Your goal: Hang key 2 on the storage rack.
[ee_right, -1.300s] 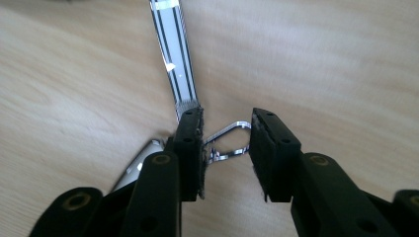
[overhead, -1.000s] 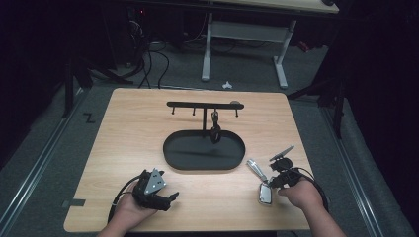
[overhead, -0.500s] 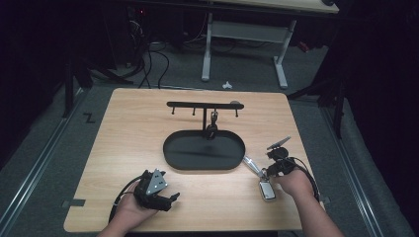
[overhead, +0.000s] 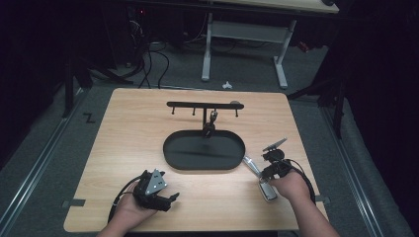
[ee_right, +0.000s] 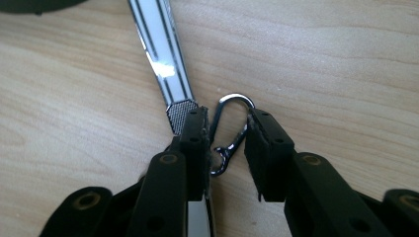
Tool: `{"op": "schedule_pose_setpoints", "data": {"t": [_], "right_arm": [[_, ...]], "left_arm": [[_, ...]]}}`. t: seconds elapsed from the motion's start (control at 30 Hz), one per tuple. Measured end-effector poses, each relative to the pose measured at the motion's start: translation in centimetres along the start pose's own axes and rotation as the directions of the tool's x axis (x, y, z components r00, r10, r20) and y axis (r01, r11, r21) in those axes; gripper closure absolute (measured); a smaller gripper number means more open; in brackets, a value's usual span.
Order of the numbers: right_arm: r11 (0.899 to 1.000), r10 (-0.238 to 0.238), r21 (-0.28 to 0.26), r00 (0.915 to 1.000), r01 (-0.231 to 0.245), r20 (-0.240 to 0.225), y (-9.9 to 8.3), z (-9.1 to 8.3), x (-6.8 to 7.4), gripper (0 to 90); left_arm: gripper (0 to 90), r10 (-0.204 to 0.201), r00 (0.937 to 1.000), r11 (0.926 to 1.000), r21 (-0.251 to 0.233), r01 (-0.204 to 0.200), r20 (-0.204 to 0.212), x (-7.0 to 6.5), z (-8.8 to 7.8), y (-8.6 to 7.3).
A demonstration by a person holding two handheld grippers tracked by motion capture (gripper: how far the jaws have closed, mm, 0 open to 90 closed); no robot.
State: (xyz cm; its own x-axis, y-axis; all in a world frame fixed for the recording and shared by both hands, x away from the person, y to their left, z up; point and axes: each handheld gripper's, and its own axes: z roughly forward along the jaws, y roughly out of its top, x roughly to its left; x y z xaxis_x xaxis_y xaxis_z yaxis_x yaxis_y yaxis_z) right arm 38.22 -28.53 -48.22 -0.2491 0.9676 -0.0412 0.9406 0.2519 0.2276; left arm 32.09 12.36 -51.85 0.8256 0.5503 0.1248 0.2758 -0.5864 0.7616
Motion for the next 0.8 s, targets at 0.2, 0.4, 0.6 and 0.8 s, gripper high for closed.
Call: {"op": "schedule_pose_setpoints", "data": {"t": [0.2,0.4,0.6,0.8], "right_arm": [[0.999,0.016,0.032,0.9997,-0.016,0.017,-0.4,0.4,-0.1,60.5],[0.999,0.028,0.032,0.9996,-0.028,-0.004,-1.1,-0.6,-0.1,57.3],[0.998,0.041,0.056,0.9983,-0.039,-0.04,-1.4,0.0,0.3,61.7],[0.999,-0.015,0.048,0.9998,0.015,-0.015,-1.1,0.3,0.7,70.1]], "left_arm": [[13.6,0.001,1.0,1.0,0.003,-0.001,0.002,0.0,0.0,0.0],[13.8,0.002,1.0,1.0,0.005,-0.002,0.001,0.0,0.1,0.0],[13.9,0.006,1.0,1.0,0.005,-0.006,0.004,-0.1,0.1,0.0],[14.0,0.008,0.9999,0.9999,0.008,-0.009,0.008,-0.1,0.1,0.0]]}}
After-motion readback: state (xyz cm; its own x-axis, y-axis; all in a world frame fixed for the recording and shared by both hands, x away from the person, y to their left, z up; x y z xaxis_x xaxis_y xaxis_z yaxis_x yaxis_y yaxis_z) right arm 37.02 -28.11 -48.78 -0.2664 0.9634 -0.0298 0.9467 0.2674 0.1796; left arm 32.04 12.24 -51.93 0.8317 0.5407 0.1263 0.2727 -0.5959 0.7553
